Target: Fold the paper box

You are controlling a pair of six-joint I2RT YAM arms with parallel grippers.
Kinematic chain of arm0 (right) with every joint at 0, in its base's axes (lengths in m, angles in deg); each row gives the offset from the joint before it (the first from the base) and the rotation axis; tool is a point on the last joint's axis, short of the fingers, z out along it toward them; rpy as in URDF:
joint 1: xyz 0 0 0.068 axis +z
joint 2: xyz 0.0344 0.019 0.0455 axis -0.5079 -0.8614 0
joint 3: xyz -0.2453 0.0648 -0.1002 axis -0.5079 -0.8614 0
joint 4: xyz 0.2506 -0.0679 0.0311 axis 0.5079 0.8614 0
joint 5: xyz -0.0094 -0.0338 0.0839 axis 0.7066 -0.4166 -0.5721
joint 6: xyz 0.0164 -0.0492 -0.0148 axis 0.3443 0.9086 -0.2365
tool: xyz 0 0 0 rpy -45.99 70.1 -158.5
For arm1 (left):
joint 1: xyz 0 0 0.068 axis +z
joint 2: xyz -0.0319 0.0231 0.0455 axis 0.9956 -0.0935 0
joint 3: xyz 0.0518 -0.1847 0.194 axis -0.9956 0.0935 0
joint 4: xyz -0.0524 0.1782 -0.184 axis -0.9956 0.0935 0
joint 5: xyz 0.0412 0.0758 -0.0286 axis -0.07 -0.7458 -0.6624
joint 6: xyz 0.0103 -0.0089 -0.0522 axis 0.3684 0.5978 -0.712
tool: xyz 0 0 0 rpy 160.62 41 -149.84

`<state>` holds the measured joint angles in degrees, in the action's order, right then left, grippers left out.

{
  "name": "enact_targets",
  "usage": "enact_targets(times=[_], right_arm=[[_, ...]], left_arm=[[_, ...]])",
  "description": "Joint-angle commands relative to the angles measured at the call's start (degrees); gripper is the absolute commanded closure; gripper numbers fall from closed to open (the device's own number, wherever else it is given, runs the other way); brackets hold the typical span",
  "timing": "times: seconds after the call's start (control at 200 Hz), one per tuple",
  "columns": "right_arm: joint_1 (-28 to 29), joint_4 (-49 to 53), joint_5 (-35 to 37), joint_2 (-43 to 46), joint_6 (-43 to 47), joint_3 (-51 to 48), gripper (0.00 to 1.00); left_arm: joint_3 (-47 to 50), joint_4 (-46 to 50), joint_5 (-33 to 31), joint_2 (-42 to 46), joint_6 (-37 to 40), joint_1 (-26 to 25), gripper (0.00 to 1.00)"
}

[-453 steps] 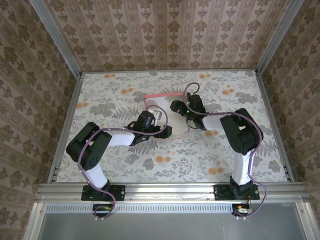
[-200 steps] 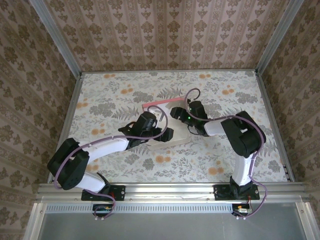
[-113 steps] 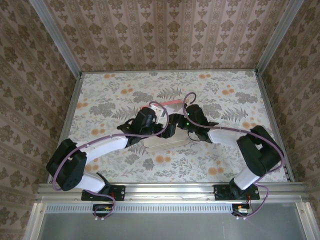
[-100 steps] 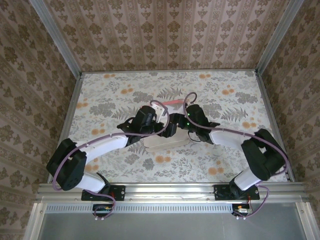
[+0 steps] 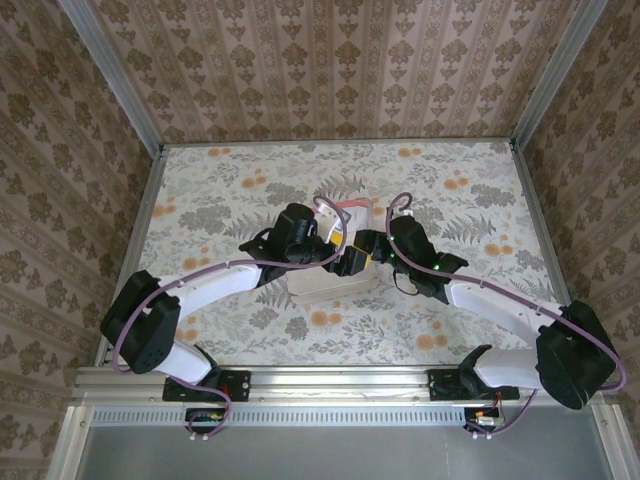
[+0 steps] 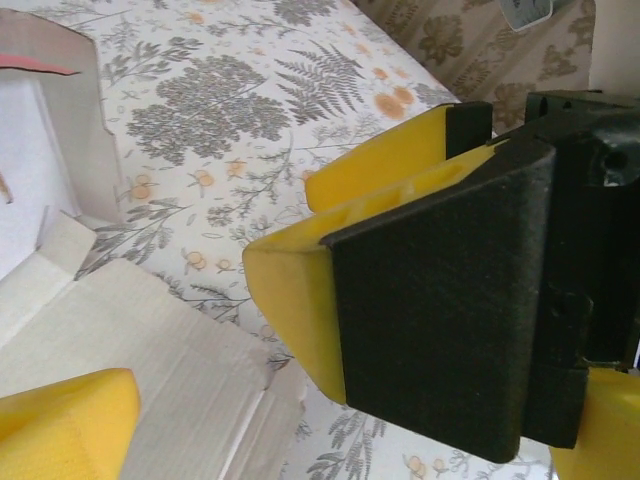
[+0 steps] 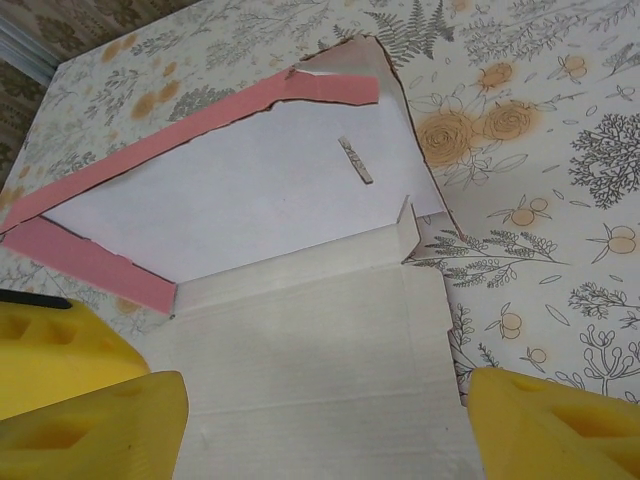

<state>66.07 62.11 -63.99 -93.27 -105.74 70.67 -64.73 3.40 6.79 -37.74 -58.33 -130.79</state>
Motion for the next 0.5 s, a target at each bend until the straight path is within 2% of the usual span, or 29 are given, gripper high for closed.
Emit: enact_targets(times=[0.0,0.16,0.495], right_arm=[[0.4,7.04,0.81,3.75,4.37,2.47,0.27],[-1.48,11.76,-1.2,5.36,7.46,4.69,0.28],[-10.82,18.44,-9.5,4.6,14.44,12.41,0.28]], left_arm=[[-0.05,3.4,-4.14,-0.42,1.67,3.94,0.0],[0.51,5.47,-4.57,1.89,2.15,5.6,0.0],[-3.86,15.2,-7.87,6.39,4.85,8.94,0.0]])
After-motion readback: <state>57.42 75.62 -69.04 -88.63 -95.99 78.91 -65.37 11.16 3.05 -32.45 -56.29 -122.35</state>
